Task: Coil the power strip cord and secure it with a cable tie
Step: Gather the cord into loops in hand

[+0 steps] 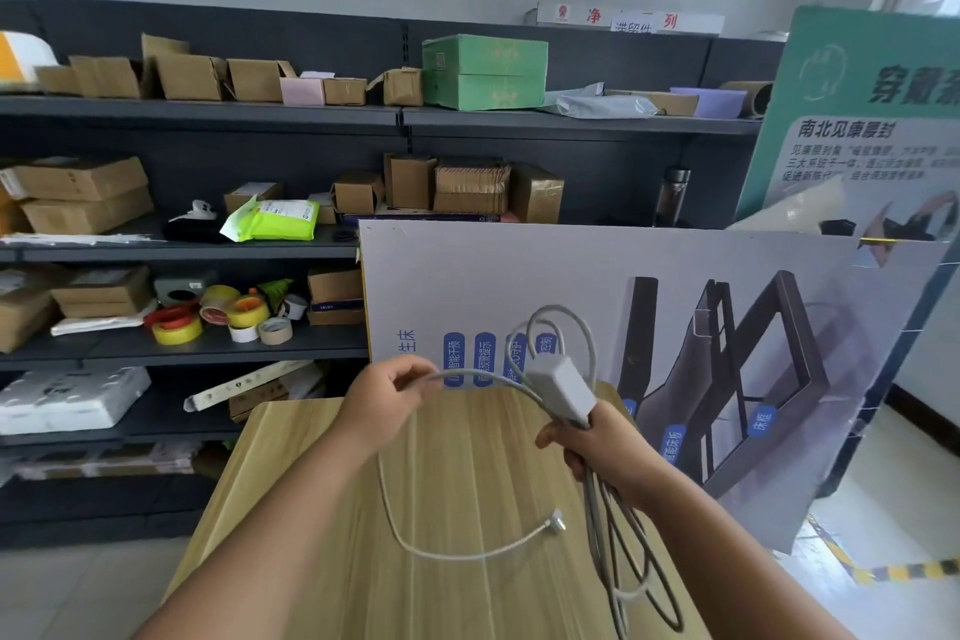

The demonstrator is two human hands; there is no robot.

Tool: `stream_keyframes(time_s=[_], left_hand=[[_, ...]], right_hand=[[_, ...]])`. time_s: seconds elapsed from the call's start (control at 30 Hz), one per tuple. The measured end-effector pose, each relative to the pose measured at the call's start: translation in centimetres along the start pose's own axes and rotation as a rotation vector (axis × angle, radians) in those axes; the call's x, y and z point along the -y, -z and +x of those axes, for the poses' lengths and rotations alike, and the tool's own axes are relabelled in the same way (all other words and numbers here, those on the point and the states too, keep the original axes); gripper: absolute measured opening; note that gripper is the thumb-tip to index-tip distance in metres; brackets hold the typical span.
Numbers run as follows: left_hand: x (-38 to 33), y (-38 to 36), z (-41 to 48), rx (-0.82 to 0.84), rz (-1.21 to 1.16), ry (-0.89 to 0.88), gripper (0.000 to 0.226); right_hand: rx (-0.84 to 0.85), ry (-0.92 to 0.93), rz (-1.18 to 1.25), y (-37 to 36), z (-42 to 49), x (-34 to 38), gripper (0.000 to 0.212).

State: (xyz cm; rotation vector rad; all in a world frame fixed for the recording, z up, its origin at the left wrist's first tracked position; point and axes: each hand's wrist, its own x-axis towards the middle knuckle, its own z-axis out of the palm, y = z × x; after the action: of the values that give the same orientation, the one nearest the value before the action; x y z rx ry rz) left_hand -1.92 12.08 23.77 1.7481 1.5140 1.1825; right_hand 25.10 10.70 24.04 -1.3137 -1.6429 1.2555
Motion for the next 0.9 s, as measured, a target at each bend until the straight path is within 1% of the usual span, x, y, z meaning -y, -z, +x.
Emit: stream_keyframes(time_s=[0.07, 0.1, 0.13, 0.17, 0.23, 0.27, 0.33, 0.37, 0.4, 0.43, 0.5, 0.57, 0.6, 0.67, 0.73, 0.8, 0.9], left_hand=[[-2.1, 0.0, 0.6, -0.104, -0.084, -0.035, 0.006], [-2.8, 0.0, 0.8, -0.121, -0.13, -0.033, 0.009], [-3.0, -0.2, 0.9, -0.106, -0.147, -0.008, 0.01], [-2.8, -0.4, 1.0, -0.056, -0.121, 0.029, 0.012], [-1.1, -1.3, 0.5, 0.116, -0.009, 0.134, 0.017], [0.1, -2.0, -0.1, 0.205, 0.044, 0.181, 0.021], [3.3, -3.0, -1.4, 0.329, 0.153, 0.253, 0.029], [4.8, -3.2, -2.1, 0.364, 0.158, 0.276, 0.033], [6.1, -3.3, -2.8, 0.38, 0.109, 0.284, 0.037], [6.8, -3.3, -3.4, 0.358, 0.013, 0.29, 0.041], [7.3, -3.5, -3.8, 0.212, -0.252, 0.322, 0.043], [6.0, -3.9, -3.5, 0.081, -0.508, 0.331, 0.037], [4.9, -4.2, -3.1, 0.039, -0.62, 0.321, 0.036], [2.9, -4.7, -2.4, -0.008, -0.737, 0.278, 0.036], [0.9, -5.3, -2.0, -0.04, -0.708, 0.239, 0.037], [-0.6, -6.2, -2.0, -0.032, -0.572, 0.204, 0.037], [-2.3, -7.6, -2.6, 0.083, -0.308, 0.129, 0.038]], right_hand=[[-0.015, -0.051, -0.017, -0.5, 0.2, -0.4, 0.009], [-0.071, -0.067, 0.019, -0.7, 0.4, -0.5, 0.007], [-0.136, -0.075, 0.108, -0.7, 0.7, -0.5, 0.006], [-0.187, -0.068, 0.246, -0.5, 0.9, -0.4, 0.006], [-0.232, -0.016, 0.53, 0.2, 1.3, 0.4, 0.017], [-0.246, 0.02, 0.6, 0.6, 1.5, 0.9, 0.019], [-0.281, 0.095, 0.642, 1.7, 1.5, 2.0, 0.021], [-0.306, 0.128, 0.651, 2.3, 1.5, 2.5, 0.022], [-0.335, 0.157, 0.654, 3.0, 1.5, 2.8, 0.024], [-0.364, 0.177, 0.638, 3.7, 1.5, 3.0, 0.025], [-0.407, 0.186, 0.522, 4.9, 1.4, 3.0, 0.027], [-0.422, 0.164, 0.308, 5.2, 1.5, 2.5, 0.025], [-0.409, 0.142, 0.232, 4.9, 1.7, 2.2, 0.022], [-0.354, 0.088, 0.207, 3.6, 1.9, 1.4, 0.018], [-0.306, 0.031, 0.24, 1.8, 2.2, 0.8, 0.021], [-0.268, 0.018, 0.267, -0.1, 2.3, 0.5, 0.026], [-0.228, 0.077, 0.322, -2.3, 2.1, 0.7, 0.027]])
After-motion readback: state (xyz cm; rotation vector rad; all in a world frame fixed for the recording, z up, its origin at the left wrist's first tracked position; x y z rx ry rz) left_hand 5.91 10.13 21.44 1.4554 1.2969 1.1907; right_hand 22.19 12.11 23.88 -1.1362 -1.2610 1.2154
